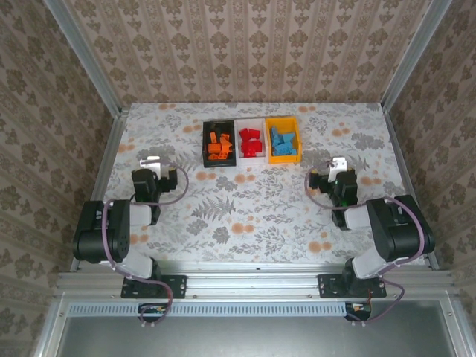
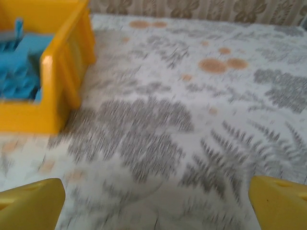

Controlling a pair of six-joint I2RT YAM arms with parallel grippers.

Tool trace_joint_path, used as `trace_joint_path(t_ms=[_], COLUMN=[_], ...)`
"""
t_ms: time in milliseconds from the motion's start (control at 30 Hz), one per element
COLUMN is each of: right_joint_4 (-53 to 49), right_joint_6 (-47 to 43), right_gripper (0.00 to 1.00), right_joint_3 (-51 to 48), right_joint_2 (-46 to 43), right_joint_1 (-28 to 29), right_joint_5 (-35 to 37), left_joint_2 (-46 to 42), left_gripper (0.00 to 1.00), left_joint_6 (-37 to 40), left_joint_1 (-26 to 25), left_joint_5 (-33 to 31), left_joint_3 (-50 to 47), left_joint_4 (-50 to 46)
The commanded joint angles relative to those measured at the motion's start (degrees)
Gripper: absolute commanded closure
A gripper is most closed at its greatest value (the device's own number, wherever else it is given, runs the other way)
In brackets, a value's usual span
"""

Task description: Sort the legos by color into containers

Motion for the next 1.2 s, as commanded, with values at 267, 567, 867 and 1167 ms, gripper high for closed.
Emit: trace_joint_path(t_ms=[267,567,867,1167], right_joint_4=[-3.4,-3.2,-3.2,-3.2], right_joint_6=[2.6,2.6,2.6,2.5], right_gripper=[0.00,0.00,0.00,0.00], right_joint_3=[2.4,2.2,2.3,2.2], right_joint_2=[-1.0,-1.1,-1.1,-1.2], right_joint_1=[-0.9,-0.9,-0.9,-0.9], right_joint_5=[-1.9,-1.9,-1.8,-1.8], left_joint_2=[-0.4,-0.3,-0.3,-0.3], left_gripper=[0.00,0.00,0.00,0.00], left_joint_6=[0.5,0.3,0.3,0.3], left_joint_1=[0.5,0.7,0.7,0.7], left_joint_5=[1.1,1.6,1.6,1.6], left_joint_3=[1.1,1.2,1.2,1.2], left_joint_4=[0.4,0.3,0.2,0.3])
